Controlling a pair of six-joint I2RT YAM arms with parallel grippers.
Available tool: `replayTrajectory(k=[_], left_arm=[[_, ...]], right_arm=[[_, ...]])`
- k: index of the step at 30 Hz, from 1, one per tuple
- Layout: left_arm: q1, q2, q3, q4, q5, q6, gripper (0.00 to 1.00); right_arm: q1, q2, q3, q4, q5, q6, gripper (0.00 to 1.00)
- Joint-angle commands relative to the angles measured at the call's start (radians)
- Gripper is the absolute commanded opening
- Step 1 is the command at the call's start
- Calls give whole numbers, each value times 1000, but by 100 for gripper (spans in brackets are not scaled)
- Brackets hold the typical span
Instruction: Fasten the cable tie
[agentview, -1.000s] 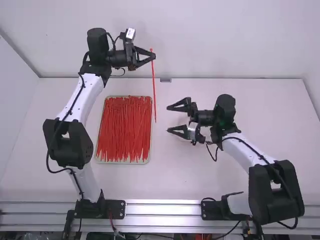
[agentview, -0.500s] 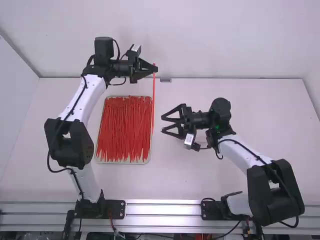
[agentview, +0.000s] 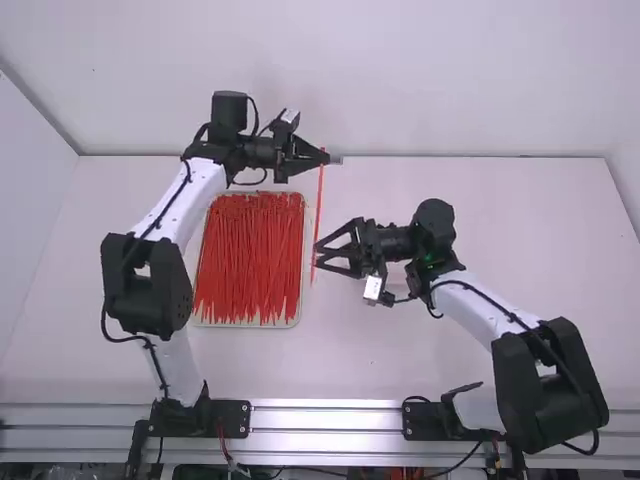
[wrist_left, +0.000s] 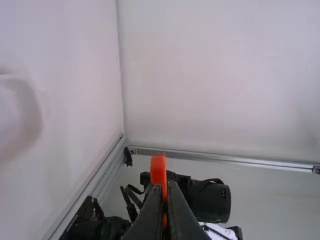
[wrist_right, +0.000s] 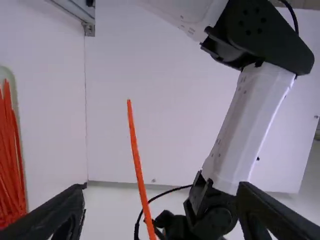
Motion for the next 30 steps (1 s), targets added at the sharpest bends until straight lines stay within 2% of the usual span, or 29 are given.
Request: replayTrajectory(k=[1,5,14,19,21,22,24,26,30], left_arm=[[-16,-9,-1,0,-12,23,2],[-8,-9,-1,0,-34,23,2],[-21,-9,-1,-1,-63,23,2],[-21,-9,-1,0,-65,23,2],[-20,-9,-1,-1,-71,23,2],[-22,-9,-1,0,-72,23,2],[-18,-9,-1,0,-82,23,2],[-16,-9,-1,-1,-87,24,2],[-16,-9,-1,-1,-87,23,2]], right_arm=[[3,-4,-8,4,-7,-13,78],[-6,-4,-8,4,-6,-13,75],[-5,-4,-14,5,17,-13,77],[-15,-4,-19,0,16,-13,66],[-18,-4,-19,0,18,-12,58],[-17,-4,-19,1,16,-13,41],[-16,-4,-19,0,16,-13,20],[-17,-3,-19,0,17,-13,11],[-16,-4,-19,1,17,-13,0]])
